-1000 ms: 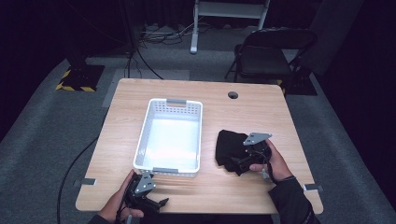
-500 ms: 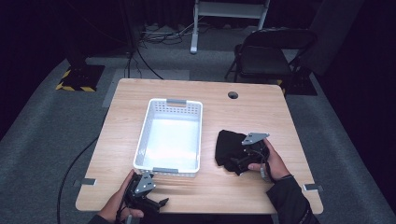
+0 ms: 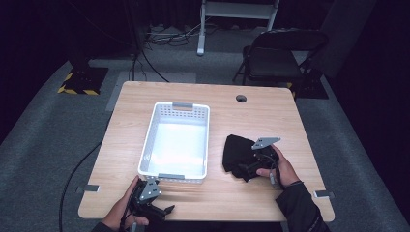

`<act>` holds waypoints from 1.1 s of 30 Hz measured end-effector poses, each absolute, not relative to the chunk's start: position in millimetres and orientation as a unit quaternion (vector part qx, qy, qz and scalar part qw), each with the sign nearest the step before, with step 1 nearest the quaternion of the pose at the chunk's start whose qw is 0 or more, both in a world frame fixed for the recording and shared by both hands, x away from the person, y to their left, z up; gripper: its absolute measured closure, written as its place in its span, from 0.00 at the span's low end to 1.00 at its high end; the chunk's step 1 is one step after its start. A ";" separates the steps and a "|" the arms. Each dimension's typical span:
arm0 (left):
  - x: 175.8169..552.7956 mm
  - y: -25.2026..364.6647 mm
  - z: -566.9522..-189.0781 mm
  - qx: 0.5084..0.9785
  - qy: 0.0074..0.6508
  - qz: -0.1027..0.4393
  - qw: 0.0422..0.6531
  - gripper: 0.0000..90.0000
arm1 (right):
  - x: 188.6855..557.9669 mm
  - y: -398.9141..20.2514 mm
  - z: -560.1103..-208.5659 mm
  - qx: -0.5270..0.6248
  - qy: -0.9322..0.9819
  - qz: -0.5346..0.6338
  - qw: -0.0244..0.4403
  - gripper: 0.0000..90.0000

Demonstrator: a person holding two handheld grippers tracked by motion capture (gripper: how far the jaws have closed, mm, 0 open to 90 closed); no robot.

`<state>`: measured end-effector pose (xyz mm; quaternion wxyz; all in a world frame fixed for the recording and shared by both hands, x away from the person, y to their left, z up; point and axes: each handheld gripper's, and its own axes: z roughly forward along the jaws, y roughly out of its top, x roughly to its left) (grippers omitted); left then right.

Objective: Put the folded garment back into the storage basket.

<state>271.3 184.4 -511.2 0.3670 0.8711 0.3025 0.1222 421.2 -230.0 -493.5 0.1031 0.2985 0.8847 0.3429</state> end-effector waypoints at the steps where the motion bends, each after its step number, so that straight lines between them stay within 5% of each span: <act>1: 271.3 184.4 -511.2 0.871 0.302 0.122 0.367 0.00 | 420.7 -230.4 -492.6 0.294 0.886 0.345 0.097 0.15; 11: 271.4 184.4 -511.2 0.871 0.302 0.122 0.367 0.00 | 416.6 -233.8 -484.7 0.268 0.893 0.353 0.081 0.57; 33: 271.4 184.4 -511.1 0.871 0.302 0.122 0.367 0.00 | 408.6 -241.4 -474.8 0.275 0.882 0.370 0.093 0.70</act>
